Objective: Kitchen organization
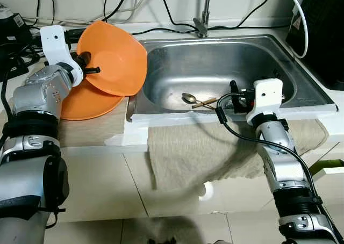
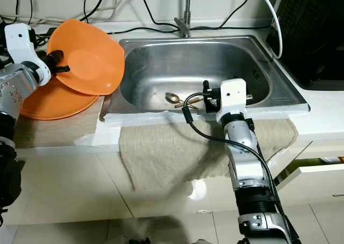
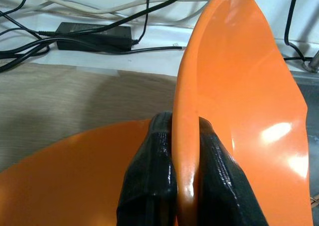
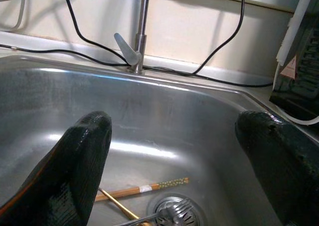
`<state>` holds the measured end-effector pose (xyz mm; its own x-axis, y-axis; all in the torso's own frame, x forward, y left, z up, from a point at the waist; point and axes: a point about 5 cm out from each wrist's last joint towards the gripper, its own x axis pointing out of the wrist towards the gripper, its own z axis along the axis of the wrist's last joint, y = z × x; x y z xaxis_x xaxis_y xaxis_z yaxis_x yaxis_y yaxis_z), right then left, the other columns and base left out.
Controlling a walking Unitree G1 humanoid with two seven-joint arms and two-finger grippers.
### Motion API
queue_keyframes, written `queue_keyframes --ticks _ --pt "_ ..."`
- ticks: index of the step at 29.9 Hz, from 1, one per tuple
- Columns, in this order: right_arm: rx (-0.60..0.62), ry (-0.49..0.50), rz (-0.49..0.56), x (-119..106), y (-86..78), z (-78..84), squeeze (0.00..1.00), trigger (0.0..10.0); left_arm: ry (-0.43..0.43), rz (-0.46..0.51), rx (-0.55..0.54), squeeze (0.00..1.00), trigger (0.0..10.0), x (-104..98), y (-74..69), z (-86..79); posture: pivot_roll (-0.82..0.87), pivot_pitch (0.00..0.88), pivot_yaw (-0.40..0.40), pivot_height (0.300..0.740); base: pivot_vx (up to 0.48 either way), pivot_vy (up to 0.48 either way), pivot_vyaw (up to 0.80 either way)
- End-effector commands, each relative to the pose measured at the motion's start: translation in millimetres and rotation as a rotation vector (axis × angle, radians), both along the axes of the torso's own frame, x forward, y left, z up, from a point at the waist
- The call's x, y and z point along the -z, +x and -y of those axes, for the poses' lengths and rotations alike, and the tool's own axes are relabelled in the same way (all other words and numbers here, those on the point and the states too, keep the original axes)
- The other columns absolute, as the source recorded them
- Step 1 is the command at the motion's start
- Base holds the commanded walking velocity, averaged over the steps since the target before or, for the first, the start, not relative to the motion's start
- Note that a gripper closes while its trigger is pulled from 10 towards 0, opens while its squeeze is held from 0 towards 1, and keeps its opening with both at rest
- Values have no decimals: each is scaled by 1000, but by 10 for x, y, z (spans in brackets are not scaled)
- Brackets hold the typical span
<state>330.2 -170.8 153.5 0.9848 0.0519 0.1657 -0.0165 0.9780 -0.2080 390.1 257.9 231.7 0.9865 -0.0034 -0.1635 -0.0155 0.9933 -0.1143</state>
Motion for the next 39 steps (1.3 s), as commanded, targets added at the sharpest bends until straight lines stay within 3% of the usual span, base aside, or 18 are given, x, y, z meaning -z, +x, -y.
queue_keyframes --ticks 1,39 --pt "-2 4 6 -35 -13 17 0 10000 23 -63 -9 0 0 139 -29 -13 -68 0 33 740 0 0 0" --pt "-1 4 0 -25 -3 31 0 10000 22 -65 -10 0 0 152 -29 11 -71 0 29 740 0 0 0"
